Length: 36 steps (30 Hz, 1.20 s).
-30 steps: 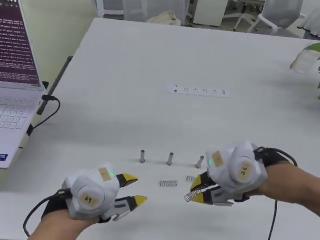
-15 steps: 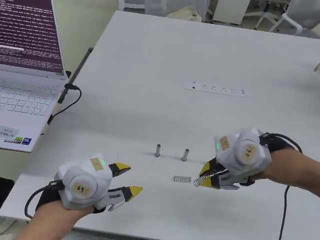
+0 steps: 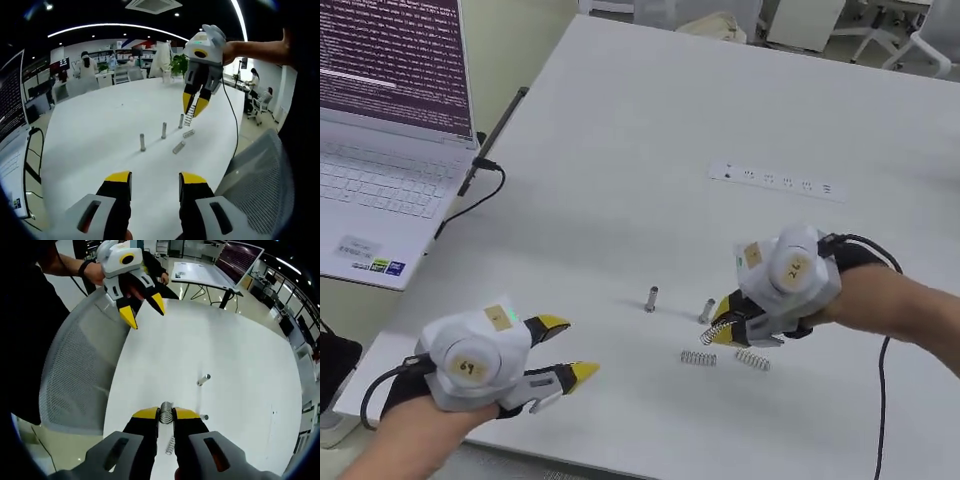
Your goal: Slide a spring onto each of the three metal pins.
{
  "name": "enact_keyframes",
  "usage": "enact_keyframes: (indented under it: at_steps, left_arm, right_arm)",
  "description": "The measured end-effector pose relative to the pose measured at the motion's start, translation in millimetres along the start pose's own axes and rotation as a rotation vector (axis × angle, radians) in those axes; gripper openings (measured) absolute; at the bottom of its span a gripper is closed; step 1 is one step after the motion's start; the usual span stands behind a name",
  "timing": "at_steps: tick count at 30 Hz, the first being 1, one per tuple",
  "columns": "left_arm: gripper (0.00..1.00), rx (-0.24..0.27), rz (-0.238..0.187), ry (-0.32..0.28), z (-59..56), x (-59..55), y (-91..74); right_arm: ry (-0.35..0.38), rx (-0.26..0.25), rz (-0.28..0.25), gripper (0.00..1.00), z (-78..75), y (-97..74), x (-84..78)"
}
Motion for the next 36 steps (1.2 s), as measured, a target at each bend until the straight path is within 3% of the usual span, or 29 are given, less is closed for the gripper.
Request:
enact_keyframes:
  at_steps: [20, 36]
  left_arm:
    - [0.32, 0.000, 0.013, -0.035, -1.2, -9.4, -1.3]
    - [0.37, 0.015, 0.005, -0.069, -1.1, -10.0, -2.9]
  right_arm:
    - [0.018, -0.003, 0.068, 0.08, -49.2, 28.0, 16.6]
    - [-0.011, 0.012, 0.088, 0.08, -71.8, 41.8, 38.0]
Point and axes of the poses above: the centre of the closed fingertips' face, and the gripper's own axes: y roughly forward along the fingers, z roughly to its left, x roughly out of its top, the point moved 8 cm from there along -y, roughly backward along the fingers, and after that the axes turned 5 degrees about y, right-handed, at the moved point
